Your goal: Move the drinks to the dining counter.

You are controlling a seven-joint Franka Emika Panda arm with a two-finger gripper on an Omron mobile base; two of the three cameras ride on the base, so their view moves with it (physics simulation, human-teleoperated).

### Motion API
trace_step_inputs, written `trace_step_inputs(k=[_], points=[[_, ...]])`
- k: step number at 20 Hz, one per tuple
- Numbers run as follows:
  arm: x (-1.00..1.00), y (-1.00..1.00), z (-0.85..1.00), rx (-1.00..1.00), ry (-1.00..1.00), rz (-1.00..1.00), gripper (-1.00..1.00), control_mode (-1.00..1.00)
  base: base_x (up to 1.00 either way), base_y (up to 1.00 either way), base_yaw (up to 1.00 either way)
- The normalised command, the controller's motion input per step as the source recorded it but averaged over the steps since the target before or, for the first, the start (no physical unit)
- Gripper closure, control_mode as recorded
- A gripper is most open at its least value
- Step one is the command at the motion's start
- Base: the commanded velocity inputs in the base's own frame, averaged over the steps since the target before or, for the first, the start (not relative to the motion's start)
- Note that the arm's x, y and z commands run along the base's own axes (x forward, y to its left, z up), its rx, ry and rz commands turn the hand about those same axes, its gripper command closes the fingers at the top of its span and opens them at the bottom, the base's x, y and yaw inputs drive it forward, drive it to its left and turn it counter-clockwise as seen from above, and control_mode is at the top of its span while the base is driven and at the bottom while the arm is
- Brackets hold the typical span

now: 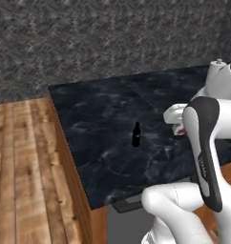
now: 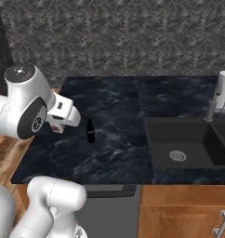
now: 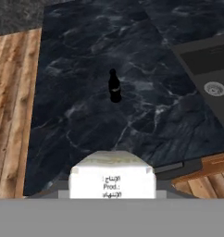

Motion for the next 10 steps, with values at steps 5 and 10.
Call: trace_step_inputs(k=[5, 10], points=[[0.0, 0.0, 0.0, 0.0, 0.0, 0.0, 1.0, 1.0, 0.62, -0.93, -0.41], [0.0, 0.0, 0.0, 0.0, 0.0, 0.0, 1.0, 1.0, -0.84, -1.0, -0.02]])
